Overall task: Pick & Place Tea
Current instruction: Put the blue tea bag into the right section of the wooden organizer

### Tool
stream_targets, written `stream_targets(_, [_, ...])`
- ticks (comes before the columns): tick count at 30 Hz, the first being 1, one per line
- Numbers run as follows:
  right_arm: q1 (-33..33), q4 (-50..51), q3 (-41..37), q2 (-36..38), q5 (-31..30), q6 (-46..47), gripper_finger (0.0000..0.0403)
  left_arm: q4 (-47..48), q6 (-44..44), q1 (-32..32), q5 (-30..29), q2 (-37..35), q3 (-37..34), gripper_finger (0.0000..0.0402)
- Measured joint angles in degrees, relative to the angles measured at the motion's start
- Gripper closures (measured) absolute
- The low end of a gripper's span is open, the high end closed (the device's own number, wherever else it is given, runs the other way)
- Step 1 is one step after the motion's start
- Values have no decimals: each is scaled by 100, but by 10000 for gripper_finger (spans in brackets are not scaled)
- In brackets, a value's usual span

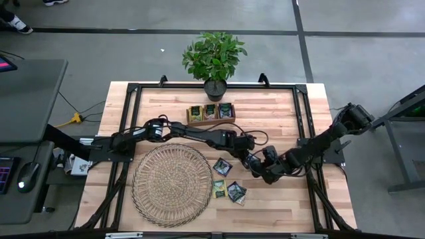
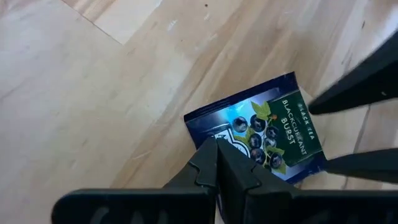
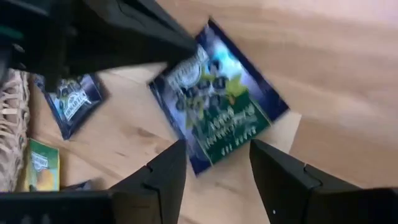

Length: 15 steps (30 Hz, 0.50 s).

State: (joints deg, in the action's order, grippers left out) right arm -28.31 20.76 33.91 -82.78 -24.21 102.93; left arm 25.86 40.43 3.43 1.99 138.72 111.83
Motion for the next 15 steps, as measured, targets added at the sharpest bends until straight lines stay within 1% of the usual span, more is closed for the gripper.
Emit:
stream_targets(2, [-27, -14, -5, 0, -180, -153, 234, -8, 8, 6, 53, 2, 0, 402])
stream_targets(4, [-23, -69, -7, 0, -236, -248, 239, -6, 8, 6, 135, 4, 0, 402])
stream_targets(12, [-21, -74, -4, -1, -94, -244, 257, -23, -10, 12, 174, 9, -2, 402])
stream_targets(15, [-25, 9, 0, -84, 103, -179, 258, -32, -13, 15, 180, 10, -4, 401])
